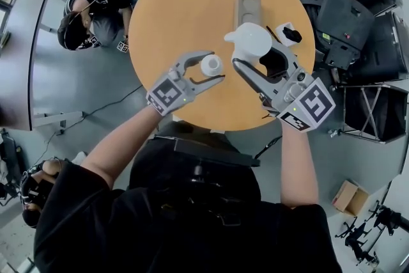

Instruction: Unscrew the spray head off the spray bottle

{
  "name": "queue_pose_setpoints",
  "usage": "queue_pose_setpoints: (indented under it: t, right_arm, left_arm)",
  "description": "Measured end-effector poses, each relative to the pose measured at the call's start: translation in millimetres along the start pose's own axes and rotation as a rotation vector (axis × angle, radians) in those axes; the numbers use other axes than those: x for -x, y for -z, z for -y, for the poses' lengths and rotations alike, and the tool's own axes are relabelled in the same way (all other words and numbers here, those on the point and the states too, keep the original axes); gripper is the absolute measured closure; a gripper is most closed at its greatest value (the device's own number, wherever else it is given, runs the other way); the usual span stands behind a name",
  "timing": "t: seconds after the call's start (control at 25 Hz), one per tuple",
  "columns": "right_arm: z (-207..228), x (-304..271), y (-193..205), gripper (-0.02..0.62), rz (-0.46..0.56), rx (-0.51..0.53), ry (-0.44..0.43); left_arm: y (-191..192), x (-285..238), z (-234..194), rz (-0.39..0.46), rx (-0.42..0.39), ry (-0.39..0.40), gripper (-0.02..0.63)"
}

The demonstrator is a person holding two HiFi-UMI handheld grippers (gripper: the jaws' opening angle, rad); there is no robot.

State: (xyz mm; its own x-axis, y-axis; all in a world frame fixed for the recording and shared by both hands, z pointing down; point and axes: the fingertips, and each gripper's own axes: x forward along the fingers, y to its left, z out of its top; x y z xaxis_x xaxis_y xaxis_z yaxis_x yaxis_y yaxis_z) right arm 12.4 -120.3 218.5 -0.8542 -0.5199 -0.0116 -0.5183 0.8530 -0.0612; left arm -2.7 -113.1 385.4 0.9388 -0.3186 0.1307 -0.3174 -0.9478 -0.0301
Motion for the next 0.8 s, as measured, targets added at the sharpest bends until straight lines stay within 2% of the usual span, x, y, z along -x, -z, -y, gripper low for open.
queue_pose_setpoints:
  t: [0.16,0.4,0.8]
  right_arm:
    - [13.2,3.1,33.0,0.361,-0.033,-0.057,0.023]
    - [32.2,6.2,91.2,0.362,-0.078,-0.154,0.056]
    - [63.4,8.1,188.7,0.361,-0.138,-0.264,0.121]
  left_arm:
    - [7.4,-4.4,-4.9,0.01,-0.004,-0.002,0.299]
    - [38.5,-13.5,-9.1,-0.011,-0.036,0.009,0.299]
    - [92.1,-36.4,-32.5,0.002,0.007,0.015,0.299]
